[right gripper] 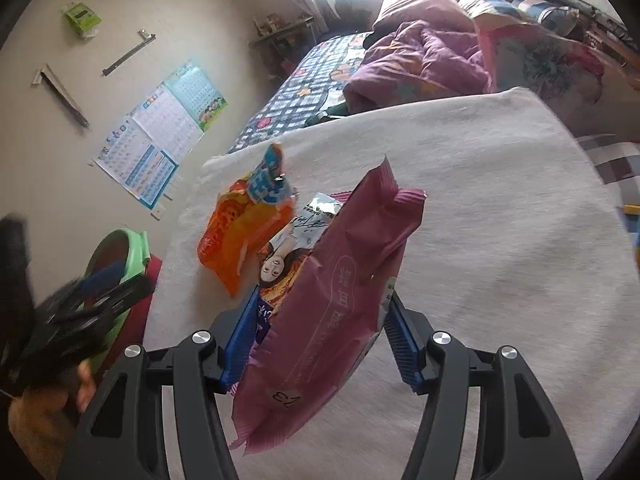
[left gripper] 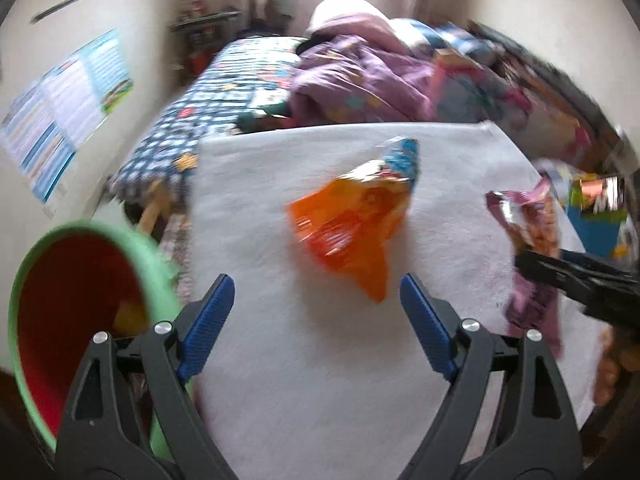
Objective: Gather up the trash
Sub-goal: 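Grasp the orange snack bag with the left gripper while the right gripper grasps the pink bag, then carry the orange bag and pink bag over the red bin with both grippers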
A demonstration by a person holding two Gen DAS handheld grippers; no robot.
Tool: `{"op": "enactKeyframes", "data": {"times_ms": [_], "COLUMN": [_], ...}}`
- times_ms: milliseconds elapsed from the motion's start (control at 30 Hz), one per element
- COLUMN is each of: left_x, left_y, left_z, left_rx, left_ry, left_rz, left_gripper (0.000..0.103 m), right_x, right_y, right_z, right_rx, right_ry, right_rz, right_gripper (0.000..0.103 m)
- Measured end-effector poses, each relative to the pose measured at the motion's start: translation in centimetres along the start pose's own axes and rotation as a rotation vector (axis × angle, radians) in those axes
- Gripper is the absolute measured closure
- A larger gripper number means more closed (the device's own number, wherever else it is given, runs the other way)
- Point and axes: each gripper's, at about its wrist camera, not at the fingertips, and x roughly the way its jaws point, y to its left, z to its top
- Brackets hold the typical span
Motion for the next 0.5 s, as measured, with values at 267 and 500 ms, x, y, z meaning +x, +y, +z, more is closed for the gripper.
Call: {"op": "enactKeyframes", "data": {"times_ms": [267,500], "left_x": [6.2,9.1], "left_y": [-4.2,-3.7], "left_z": [3.5,4.9], "left_rx": [0.162,0.132], "left_ry": [0.035,0.090], "left_rz": [0.006,0.034], "left_gripper": [0.014,0.014], "right_x": [-2.7,-3.5], "right_y": [-3.9,-6.1], "right_z": [-0.8,-1.2], "right_rx": [0.051,0.063], "right_ry": [-0.021,-0.015], "right_rz": [-0.032,-0.036], "right_gripper": [0.045,0.045]}}
